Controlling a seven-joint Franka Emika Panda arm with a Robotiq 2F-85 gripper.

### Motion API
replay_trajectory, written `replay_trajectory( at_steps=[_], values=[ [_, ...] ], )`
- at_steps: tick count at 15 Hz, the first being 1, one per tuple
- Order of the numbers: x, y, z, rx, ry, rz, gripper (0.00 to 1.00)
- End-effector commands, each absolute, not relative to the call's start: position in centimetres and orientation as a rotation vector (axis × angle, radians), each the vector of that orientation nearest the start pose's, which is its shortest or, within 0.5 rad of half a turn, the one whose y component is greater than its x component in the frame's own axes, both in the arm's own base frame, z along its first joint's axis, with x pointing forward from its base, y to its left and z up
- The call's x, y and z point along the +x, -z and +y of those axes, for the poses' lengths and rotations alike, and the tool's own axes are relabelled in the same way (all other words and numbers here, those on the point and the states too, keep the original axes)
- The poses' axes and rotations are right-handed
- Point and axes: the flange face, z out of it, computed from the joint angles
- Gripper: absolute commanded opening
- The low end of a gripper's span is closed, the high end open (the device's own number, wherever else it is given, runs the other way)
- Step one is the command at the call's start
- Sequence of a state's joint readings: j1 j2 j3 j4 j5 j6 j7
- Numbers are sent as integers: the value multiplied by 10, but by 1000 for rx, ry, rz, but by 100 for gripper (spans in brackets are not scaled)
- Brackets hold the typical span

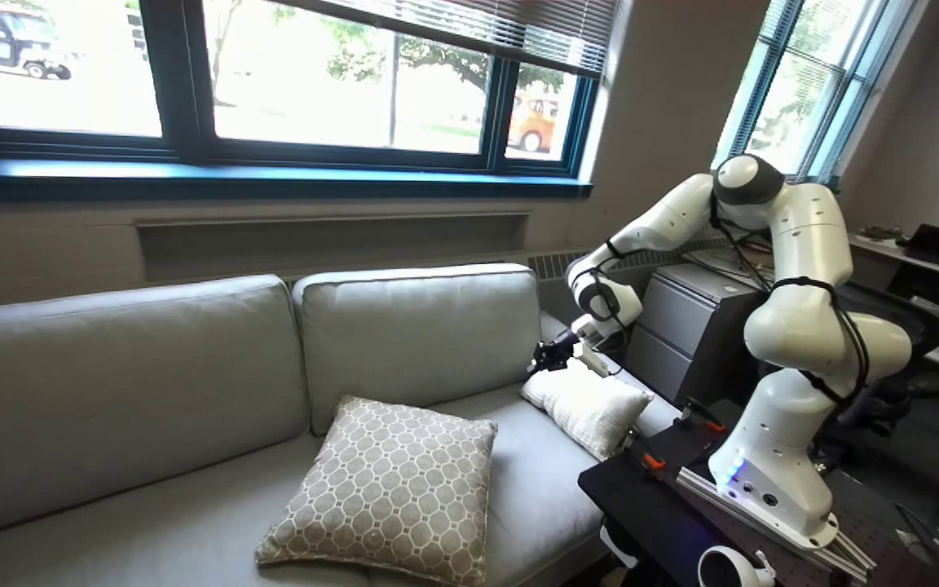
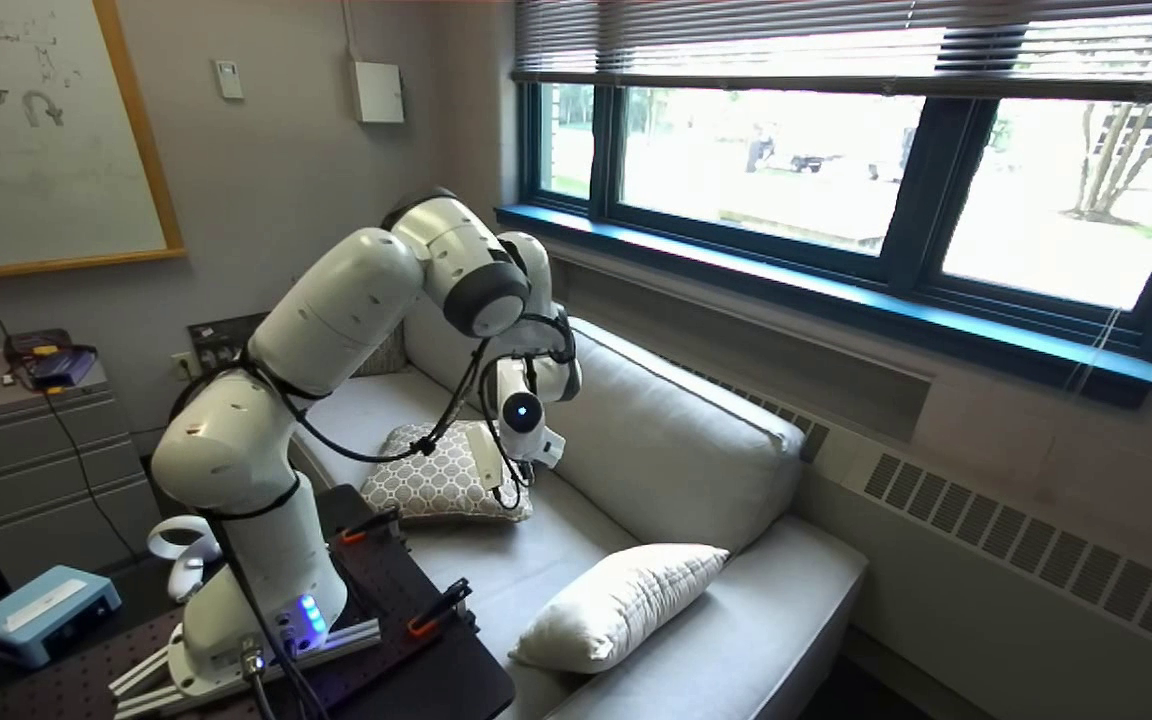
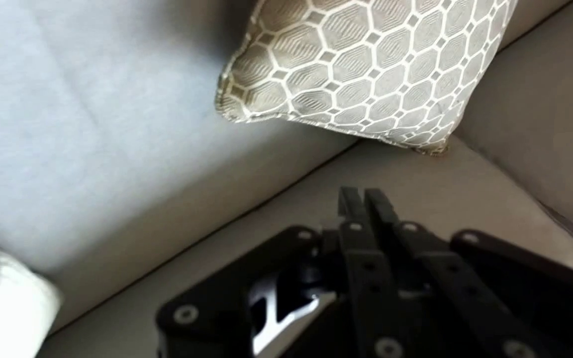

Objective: Move the pillow in the middle of the couch to the right side

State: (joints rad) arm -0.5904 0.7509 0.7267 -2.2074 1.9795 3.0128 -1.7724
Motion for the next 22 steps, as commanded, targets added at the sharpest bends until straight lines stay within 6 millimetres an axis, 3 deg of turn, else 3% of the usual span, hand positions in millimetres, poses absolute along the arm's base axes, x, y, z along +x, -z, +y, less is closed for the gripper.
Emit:
replay_trajectory(
  at_steps=[1,3,4,6,8,11,13,18,22],
  values=[
    [391,-103,-3,-2548,392,275,31],
    [354,-109,-22,-2603,330,199,31],
    [344,-112,-24,-2620,304,148,37],
    [348,-111,-14,-2634,260,68,51],
    [365,-102,9,-2626,193,-15,66],
    [399,-74,46,-2623,92,-112,88],
    [430,-67,56,-2636,40,-133,99],
    [530,-46,53,-2616,73,-31,100],
    [591,-19,52,-2569,33,-10,100]
  ],
)
